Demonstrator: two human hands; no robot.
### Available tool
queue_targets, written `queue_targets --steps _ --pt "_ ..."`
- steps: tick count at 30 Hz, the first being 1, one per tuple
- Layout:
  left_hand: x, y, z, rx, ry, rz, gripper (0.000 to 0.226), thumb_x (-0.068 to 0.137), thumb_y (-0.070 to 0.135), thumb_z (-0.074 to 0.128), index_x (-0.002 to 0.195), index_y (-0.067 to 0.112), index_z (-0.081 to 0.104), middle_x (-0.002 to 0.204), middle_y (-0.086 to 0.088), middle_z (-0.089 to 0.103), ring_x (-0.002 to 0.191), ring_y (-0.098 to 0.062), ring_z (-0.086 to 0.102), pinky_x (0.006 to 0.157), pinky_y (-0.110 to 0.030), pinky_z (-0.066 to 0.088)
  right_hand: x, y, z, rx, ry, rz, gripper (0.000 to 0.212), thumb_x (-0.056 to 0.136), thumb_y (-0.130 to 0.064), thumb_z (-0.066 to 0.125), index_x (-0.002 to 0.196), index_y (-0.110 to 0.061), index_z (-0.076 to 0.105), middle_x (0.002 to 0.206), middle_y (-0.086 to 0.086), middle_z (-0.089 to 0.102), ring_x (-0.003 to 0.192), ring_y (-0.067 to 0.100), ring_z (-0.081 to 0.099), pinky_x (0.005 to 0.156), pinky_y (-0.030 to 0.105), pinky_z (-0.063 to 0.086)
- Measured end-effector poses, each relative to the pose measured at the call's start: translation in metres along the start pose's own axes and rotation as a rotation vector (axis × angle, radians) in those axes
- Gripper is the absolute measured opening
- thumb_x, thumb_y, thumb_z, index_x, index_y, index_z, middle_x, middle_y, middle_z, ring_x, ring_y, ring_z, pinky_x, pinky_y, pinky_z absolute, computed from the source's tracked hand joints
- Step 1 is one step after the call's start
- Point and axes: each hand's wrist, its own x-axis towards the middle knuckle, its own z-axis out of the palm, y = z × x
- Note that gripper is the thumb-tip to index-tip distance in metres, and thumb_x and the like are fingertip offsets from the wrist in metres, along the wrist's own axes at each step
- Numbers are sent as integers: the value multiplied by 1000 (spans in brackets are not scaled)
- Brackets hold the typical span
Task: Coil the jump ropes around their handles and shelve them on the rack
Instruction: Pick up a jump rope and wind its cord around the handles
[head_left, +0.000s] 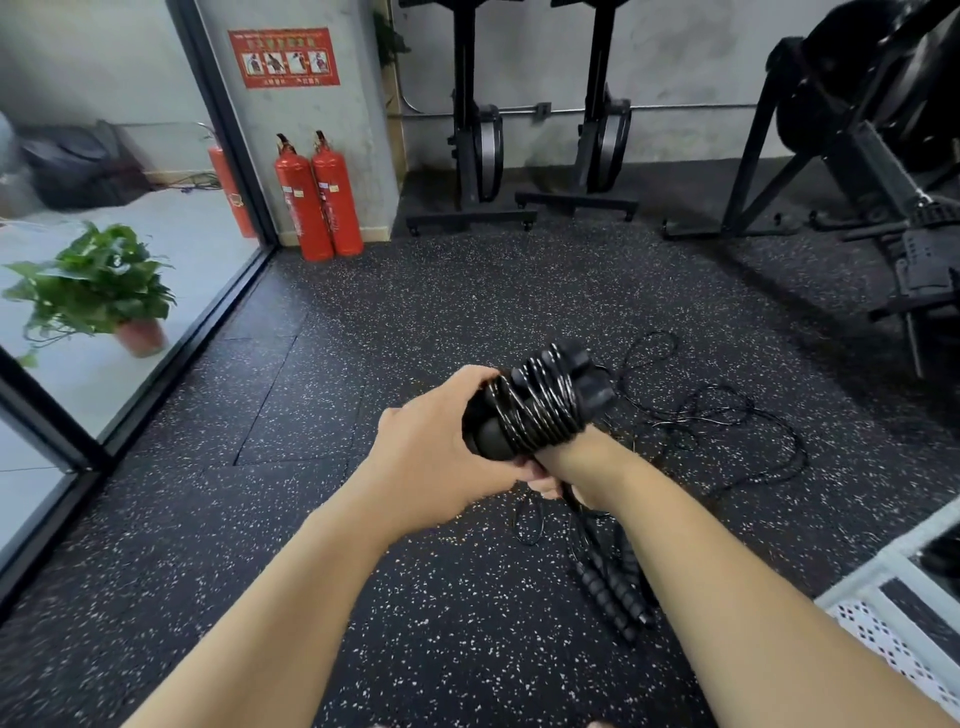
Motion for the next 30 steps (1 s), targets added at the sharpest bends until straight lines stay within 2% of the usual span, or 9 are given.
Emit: queue_targets --steps 3,5,7,10,14,18,23,27,30 --pt "5 -9 -5 -34 51 -99 48 62 32 70 106 36 52 81 10 63 60 -11 55 53 -28 43 -8 -21 16 -48 15 -6 36 98 -5 27 66 -12 43 49 0 44 35 9 30 40 23 21" --pt "8 -14 -9 -100 93 -154 37 69 16 72 99 27 54 75 5 60 53 -10 49 45 -22 40 -8 -24 22 -70 63 -68 39 101 -8 30 66 -12 45 54 3 46 38 10 36 39 22 26" --pt "10 -20 -12 -131 143 -192 32 70 14 71 96 23 55 71 5 57 49 -9 46 40 -18 37 -7 -24 28 -110 135 -172 41 103 -18 34 65 -14 51 58 2 51 48 13 45 47 24 35" --pt "14 -27 -16 -126 175 -253 33 72 16 72 101 17 56 74 1 60 52 -12 48 41 -21 37 -9 -24 33 -255 185 -306 37 101 -27 41 72 -12 59 61 1 54 56 18 47 58 29 36" --pt "17 -33 -16 -140 186 -320 29 72 14 73 92 4 54 73 -4 55 58 -18 46 50 -27 37 -15 -25 31 -344 144 -329 21 92 -17 52 73 -15 60 64 2 59 56 18 50 54 28 38" --pt "18 -40 -24 -177 156 -364 29 66 12 79 79 15 53 67 -2 56 55 -17 46 52 -28 39 -22 -24 27 -361 128 -269 13 92 -20 55 89 -12 65 68 6 62 54 19 50 53 30 40" --pt "17 -46 -31 -164 194 -398 23 70 7 77 83 11 58 68 -1 56 55 -17 49 48 -22 39 -30 -33 27 -449 140 -336 30 95 -22 52 79 4 57 58 5 46 51 16 34 48 29 28" --pt "19 -49 -24 -26 261 -426 19 72 12 69 76 14 51 72 -1 57 61 -20 50 56 -26 39 -39 -44 33 -571 138 -424 39 96 -25 52 61 -10 43 52 0 36 47 15 27 49 30 26" --pt "21 -45 -23 157 326 -418 20 77 22 64 70 14 48 68 -1 57 58 -19 51 53 -26 37 -45 -50 35 -645 186 -456 40 96 -30 51 62 -13 42 51 -2 40 48 16 31 51 32 30"
